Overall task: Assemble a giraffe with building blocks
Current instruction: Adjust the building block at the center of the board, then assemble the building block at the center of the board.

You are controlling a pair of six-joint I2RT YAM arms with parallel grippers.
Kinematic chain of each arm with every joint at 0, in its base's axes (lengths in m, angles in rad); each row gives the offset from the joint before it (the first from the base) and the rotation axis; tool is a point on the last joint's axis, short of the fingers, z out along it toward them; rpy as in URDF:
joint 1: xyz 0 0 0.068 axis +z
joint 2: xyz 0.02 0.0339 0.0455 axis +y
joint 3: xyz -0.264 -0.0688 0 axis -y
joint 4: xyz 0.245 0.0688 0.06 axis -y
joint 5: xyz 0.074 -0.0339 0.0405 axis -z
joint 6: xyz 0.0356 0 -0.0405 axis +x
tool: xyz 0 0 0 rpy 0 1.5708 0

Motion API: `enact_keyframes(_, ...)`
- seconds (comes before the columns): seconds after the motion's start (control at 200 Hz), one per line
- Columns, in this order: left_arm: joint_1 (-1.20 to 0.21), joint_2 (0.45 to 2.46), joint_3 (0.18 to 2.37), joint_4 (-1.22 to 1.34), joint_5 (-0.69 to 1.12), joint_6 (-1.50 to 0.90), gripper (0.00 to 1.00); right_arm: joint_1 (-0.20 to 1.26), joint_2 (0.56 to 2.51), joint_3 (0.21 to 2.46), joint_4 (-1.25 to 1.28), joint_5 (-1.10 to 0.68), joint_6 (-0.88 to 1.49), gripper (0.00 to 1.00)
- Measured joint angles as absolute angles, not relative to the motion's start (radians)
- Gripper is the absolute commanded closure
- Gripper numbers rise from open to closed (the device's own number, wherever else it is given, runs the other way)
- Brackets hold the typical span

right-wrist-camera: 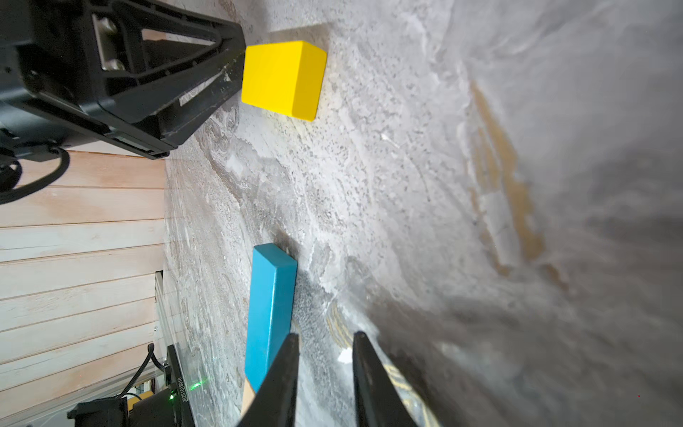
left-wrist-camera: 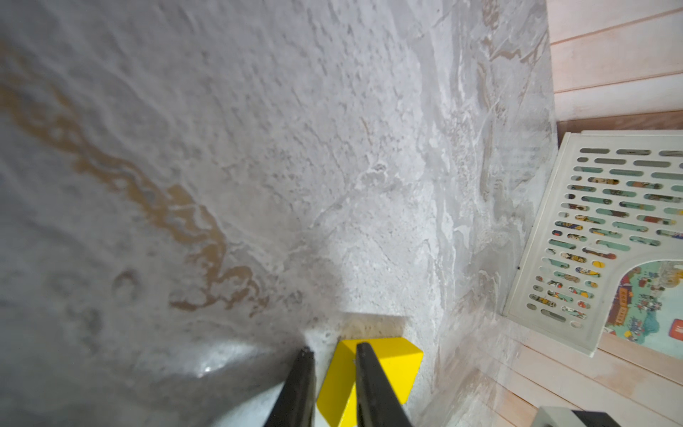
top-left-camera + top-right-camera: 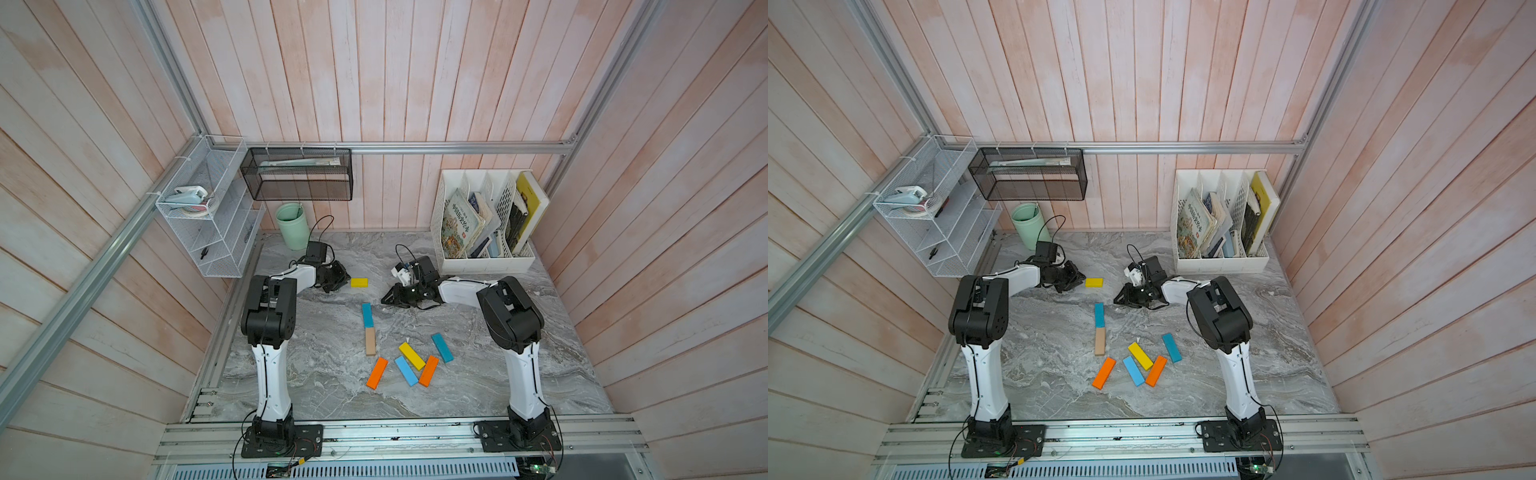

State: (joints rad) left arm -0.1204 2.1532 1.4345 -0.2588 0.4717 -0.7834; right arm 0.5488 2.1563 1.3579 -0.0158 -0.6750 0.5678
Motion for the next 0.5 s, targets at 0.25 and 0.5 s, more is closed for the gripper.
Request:
enact_keyframes(0.25,-0.113,2.127,1.369,-0.196,0.48,-0.791,0.76,0.548,2.156,1.335,-0.012,-0.68,0.568,0.73)
enact_keyframes(0.5,-0.085,1.952,1.103,-0.144,0.491,-0.79,1.0,0.561,2.156,1.312,0.014,-0.682,0.567,0.86)
